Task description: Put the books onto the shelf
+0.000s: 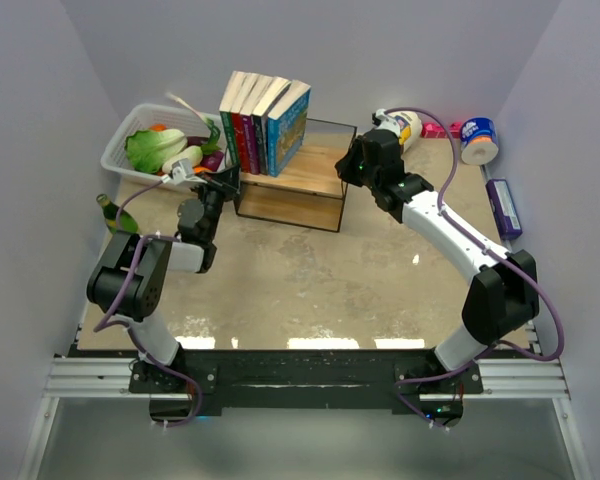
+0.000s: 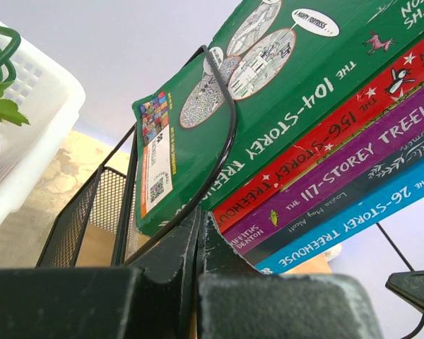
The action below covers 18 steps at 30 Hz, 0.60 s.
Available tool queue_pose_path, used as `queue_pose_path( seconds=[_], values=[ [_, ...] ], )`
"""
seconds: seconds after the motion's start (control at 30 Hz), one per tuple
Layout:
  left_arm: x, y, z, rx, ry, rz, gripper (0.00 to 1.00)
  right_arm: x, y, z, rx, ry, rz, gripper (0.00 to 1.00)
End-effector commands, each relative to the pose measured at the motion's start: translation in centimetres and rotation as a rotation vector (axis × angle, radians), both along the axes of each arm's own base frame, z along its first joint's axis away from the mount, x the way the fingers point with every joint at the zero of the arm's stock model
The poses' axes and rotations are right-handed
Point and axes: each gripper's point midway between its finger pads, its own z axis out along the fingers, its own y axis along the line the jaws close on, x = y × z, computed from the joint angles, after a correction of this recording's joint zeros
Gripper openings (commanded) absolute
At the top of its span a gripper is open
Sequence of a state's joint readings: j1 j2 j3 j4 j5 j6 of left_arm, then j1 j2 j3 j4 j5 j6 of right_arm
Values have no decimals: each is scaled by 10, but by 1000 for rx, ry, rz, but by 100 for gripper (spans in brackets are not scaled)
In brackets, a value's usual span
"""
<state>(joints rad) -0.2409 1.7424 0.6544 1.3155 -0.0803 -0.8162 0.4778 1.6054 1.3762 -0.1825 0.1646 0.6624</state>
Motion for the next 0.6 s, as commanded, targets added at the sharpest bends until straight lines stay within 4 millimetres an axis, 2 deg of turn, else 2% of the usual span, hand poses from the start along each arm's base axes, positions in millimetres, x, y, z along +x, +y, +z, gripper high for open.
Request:
queue_pose_path(
  seconds=[0.0, 0.17, 0.33, 0.47, 0.57],
  values=[
    [-19, 21, 74, -50, -274, 52, 0, 1, 15, -5, -1, 7, 57, 1],
    [-34, 29, 84, -51, -297, 62, 0, 1, 15, -5, -2, 8, 57, 1],
    [-51, 27, 108, -74, -361, 27, 0, 1, 16, -5, -2, 8, 58, 1],
    [-62, 8, 129, -109, -420, -77, 0, 1, 15, -5, -1, 7, 57, 1],
    [-72, -19, 144, -88, -465, -156, 0, 2, 17, -6, 1, 11, 58, 3]
  ],
)
